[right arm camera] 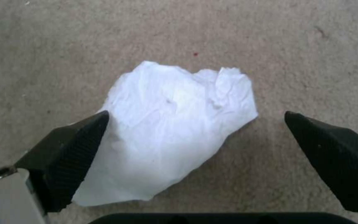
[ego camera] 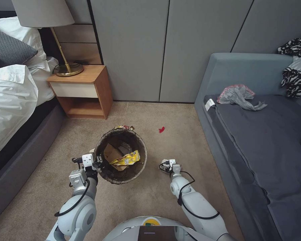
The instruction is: Pick up the trash bin, then pick up the garbage from the floor and place it into the trash bin.
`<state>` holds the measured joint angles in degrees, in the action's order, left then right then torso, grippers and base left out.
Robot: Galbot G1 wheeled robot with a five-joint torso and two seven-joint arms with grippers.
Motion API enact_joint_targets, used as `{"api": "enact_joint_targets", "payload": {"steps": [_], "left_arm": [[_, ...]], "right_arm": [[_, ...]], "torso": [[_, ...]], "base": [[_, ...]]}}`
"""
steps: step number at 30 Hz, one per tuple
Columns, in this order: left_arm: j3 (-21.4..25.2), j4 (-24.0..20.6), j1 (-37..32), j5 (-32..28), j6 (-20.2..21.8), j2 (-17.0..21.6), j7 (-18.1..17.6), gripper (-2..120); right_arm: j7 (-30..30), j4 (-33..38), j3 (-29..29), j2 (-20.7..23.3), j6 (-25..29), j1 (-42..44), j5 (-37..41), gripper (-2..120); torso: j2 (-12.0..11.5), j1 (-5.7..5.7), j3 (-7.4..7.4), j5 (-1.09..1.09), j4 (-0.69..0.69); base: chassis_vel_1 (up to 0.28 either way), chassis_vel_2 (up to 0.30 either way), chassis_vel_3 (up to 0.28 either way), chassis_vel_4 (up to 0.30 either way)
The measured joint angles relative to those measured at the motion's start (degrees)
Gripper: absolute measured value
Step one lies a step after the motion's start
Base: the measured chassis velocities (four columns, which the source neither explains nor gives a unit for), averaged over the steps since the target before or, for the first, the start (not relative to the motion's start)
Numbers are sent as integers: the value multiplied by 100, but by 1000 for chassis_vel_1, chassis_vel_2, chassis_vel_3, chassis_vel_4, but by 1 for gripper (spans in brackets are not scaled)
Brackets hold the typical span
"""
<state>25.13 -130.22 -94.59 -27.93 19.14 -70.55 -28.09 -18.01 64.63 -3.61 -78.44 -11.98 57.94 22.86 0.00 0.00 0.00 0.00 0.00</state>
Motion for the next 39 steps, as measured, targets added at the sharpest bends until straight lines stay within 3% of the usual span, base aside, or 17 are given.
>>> {"api": "enact_joint_targets", "payload": {"steps": [13, 18, 39], "left_arm": [[2, 1, 19, -20, 0, 11, -7, 0], [4, 1, 20, -22, 0, 15, -8, 0], [15, -20, 30, -51, 0, 45, -20, 0]], "right_arm": [[105, -61, 90, -34, 9, -25, -17, 100], [111, -89, 91, -57, 28, -23, -64, 94], [147, -112, 90, -89, 73, -5, -110, 15]], "torso": [[0, 0, 0, 0, 0], [0, 0, 0, 0, 0], [0, 0, 0, 0, 0]], "base": [[0, 0, 0, 0], [0, 0, 0, 0], [0, 0, 0, 0]]}}
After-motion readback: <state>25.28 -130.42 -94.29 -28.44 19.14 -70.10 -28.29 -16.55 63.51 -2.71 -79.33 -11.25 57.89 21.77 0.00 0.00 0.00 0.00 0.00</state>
